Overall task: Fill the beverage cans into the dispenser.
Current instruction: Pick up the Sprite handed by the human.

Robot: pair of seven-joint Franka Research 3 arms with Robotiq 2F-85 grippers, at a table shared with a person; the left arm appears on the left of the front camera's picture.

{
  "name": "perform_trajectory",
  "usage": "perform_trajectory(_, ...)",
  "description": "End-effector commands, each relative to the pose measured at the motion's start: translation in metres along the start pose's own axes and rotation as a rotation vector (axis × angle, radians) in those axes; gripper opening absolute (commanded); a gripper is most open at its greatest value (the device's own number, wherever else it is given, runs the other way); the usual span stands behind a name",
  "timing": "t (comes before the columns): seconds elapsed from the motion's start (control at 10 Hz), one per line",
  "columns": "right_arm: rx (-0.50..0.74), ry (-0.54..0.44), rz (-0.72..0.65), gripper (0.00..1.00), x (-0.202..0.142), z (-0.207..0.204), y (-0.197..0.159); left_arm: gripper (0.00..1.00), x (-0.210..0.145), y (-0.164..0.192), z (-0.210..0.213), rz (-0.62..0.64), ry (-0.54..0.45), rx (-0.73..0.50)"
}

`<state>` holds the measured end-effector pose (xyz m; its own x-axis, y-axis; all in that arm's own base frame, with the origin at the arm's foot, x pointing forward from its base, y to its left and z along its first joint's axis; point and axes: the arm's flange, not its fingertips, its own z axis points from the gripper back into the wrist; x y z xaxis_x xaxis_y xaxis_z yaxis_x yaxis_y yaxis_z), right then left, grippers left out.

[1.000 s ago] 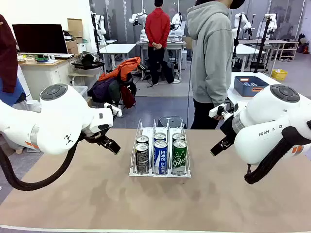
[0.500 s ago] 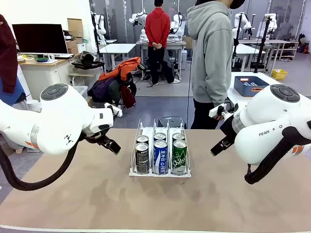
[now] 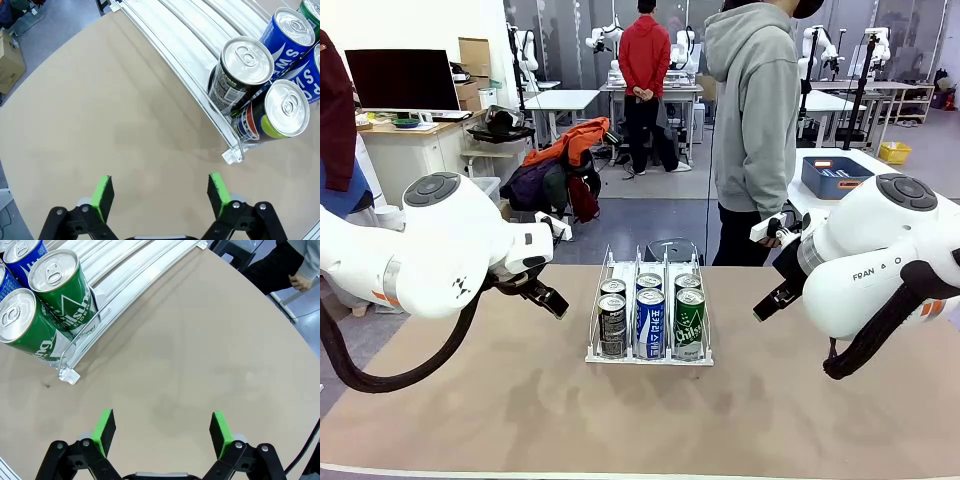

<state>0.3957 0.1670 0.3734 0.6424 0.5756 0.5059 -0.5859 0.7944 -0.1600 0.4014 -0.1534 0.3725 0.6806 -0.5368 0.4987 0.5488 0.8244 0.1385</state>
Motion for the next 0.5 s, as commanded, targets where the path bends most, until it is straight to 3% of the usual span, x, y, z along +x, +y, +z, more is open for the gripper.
perform_trajectory(0.0,0.0,0.0,-0.001,1.0,0.0,0.0,-0.0001,1.0,-0.0005,0.0016,0.0,0.004,0.0,0.001)
perform_trajectory(0.3,0.0,0.0,0.0,1.0,0.0,0.0,0.0,1.0,-0.0005,0.0016,0.0,0.004,0.0,0.001)
perform_trajectory(0.4,0.032,0.004,0.066,1.0,0.0072,0.0001,0.0027,1.0,0.0,0.0,0.0,0.0,0.0,0.0)
